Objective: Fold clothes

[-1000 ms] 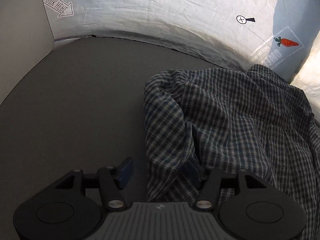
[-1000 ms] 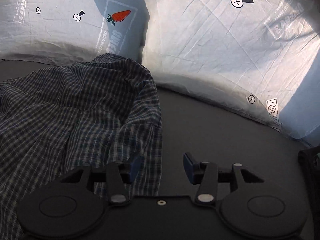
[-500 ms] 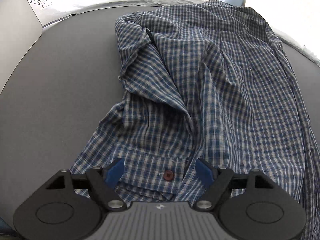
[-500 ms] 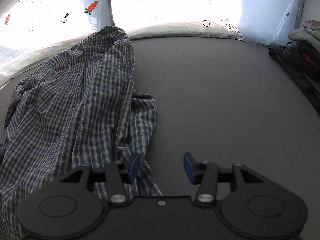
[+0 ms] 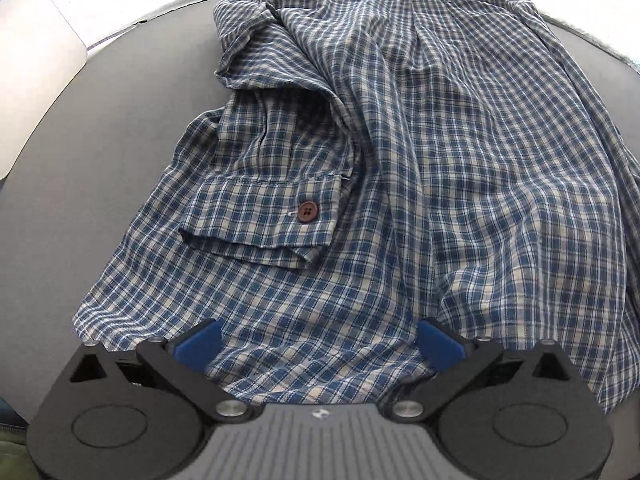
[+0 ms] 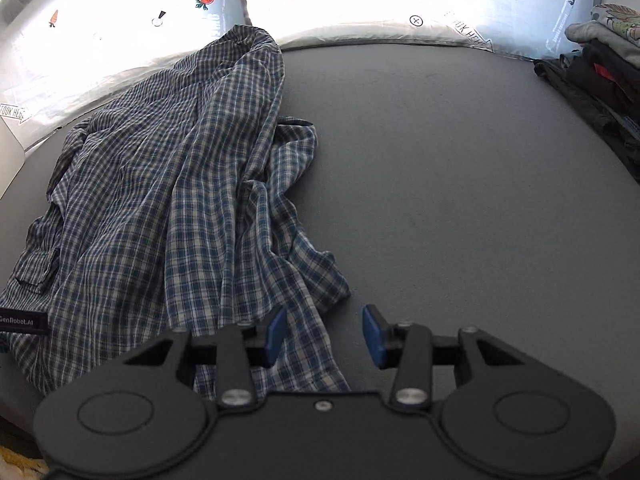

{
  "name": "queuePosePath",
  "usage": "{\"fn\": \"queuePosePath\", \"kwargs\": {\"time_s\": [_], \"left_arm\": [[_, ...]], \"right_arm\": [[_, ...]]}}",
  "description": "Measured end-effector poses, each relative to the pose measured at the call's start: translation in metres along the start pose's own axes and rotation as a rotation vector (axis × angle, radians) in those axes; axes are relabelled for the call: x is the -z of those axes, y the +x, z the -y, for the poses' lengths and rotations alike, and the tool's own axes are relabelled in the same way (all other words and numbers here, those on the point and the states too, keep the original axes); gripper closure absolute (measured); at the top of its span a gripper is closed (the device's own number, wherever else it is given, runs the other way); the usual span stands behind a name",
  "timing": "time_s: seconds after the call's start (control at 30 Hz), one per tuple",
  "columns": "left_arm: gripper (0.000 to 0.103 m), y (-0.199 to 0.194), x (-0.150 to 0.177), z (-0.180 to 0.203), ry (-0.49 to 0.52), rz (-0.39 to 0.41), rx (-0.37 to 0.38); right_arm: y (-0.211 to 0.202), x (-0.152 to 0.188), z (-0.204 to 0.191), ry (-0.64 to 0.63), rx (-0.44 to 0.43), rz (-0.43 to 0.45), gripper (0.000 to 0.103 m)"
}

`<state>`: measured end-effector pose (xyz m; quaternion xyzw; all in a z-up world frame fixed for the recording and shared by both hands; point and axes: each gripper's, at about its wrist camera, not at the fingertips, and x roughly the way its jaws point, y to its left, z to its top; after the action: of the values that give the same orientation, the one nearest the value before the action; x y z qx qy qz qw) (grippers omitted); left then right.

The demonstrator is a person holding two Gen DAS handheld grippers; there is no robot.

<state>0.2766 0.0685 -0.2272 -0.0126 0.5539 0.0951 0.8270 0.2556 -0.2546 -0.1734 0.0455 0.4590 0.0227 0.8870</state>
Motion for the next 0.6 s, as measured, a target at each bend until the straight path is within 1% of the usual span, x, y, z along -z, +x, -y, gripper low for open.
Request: {"fn": "queuePosePath", "kwargs": {"time_s": [0.1, 0.17, 0.2, 0.27, 0.3, 0.33, 0.4, 0.5, 0.57, 0.6], "left_arm": [[0.000, 0.002, 0.003, -0.006, -0.038, 0.005, 0.031], [0.000, 0.001, 0.005, -0.006, -0.044, 0.015, 0.032], [0.000, 0.001, 0.005, -0.005, -0.045, 0.021, 0.030], [0.000, 0.000, 0.008, -0.004, -0.055, 0.031, 0.026], [0.000, 0.000, 0.008, -0.005, -0.060, 0.033, 0.026], [0.000, 0.000, 0.008, -0.005, -0.062, 0.031, 0.026], [0.000, 0.000, 0.007, -0.005, -0.065, 0.028, 0.028], [0.000, 0.002, 0.004, -0.006, -0.066, 0.019, 0.029], [0.000, 0.003, 0.004, -0.006, -0.068, 0.014, 0.030], [0.000, 0.003, 0.004, -0.006, -0.069, 0.013, 0.030]], "right_arm": [[0.003, 0.007, 0.002, -0.003, -0.014, -0.031, 0.060], [0.006, 0.012, 0.005, 0.014, -0.039, -0.055, 0.060], [0.007, 0.014, 0.007, 0.020, -0.049, -0.060, 0.062], [0.007, 0.017, 0.007, 0.015, -0.071, -0.065, 0.072], [0.007, 0.017, 0.008, 0.012, -0.077, -0.067, 0.089], [0.005, 0.016, 0.009, 0.015, -0.082, -0.064, 0.097], [-0.002, 0.011, 0.012, 0.009, -0.092, -0.030, 0.098], [-0.020, -0.007, 0.021, -0.019, -0.040, 0.053, 0.098], [-0.037, -0.032, 0.038, -0.049, 0.086, 0.152, 0.098], [-0.043, -0.045, 0.051, -0.038, 0.138, 0.191, 0.098]]}}
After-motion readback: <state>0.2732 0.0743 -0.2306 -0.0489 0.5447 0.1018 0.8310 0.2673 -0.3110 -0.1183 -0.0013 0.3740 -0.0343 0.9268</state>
